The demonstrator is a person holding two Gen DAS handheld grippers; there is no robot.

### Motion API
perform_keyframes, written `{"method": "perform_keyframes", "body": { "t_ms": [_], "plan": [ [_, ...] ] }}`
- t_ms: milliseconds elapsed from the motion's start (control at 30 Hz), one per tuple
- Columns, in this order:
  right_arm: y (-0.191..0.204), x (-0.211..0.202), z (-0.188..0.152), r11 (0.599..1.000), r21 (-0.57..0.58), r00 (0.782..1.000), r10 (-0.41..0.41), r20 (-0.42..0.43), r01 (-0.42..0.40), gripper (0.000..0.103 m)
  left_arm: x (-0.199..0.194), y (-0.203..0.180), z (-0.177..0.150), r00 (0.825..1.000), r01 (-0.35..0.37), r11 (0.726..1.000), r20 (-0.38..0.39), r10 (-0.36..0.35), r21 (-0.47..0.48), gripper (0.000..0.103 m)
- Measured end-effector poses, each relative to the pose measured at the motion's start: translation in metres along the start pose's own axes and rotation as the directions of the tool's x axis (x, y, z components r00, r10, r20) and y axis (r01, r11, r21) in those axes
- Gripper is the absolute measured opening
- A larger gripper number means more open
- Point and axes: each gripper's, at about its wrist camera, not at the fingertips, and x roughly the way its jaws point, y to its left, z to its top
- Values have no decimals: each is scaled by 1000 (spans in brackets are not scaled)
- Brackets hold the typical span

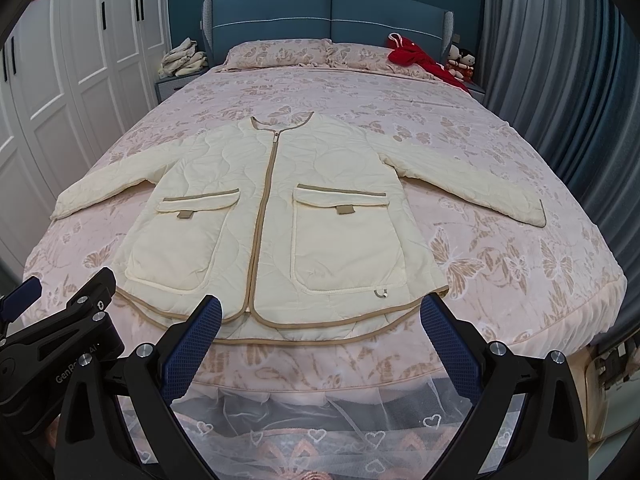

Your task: Fold large clothes

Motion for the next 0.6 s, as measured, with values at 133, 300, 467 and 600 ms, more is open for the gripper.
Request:
{"method": "perform_keyframes", "body": {
  "t_ms": [133,300,467,600],
  "plan": [
    [0,0,0,1000,-1,1000,-1,0,1,98,0,0,0,1000,0,1000,1,0,1,94],
    [1,0,0,1000,-2,1000,-1,1,1,98,0,0,0,1000,0,1000,1,0,1,94],
    [2,0,1,1000,-3,1000,-1,2,1,98,0,0,0,1000,0,1000,0,0,0,94],
    [2,0,1,1000,-3,1000,-2,3,2,98,-1,-1,3,1000,0,1000,2,0,1,94]
  ]
}}
